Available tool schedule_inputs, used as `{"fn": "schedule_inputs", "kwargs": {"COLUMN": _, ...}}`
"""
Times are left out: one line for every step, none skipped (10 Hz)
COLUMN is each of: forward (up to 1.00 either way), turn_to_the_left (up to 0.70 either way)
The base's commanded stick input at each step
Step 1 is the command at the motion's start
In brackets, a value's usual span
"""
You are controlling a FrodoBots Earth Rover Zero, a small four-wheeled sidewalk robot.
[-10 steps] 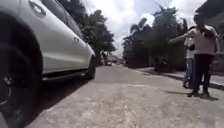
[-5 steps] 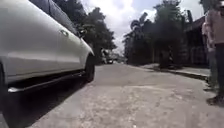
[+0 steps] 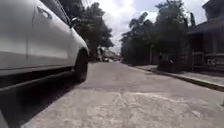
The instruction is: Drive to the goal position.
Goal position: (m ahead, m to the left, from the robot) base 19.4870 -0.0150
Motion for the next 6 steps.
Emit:
{"fn": "schedule_inputs", "kwargs": {"forward": 1.0, "turn_to_the_left": 0.0}}
{"fn": "schedule_inputs", "kwargs": {"forward": 1.0, "turn_to_the_left": 0.0}}
{"fn": "schedule_inputs", "kwargs": {"forward": 1.0, "turn_to_the_left": 0.0}}
{"fn": "schedule_inputs", "kwargs": {"forward": 1.0, "turn_to_the_left": 0.0}}
{"fn": "schedule_inputs", "kwargs": {"forward": 1.0, "turn_to_the_left": 0.0}}
{"fn": "schedule_inputs", "kwargs": {"forward": 1.0, "turn_to_the_left": 0.0}}
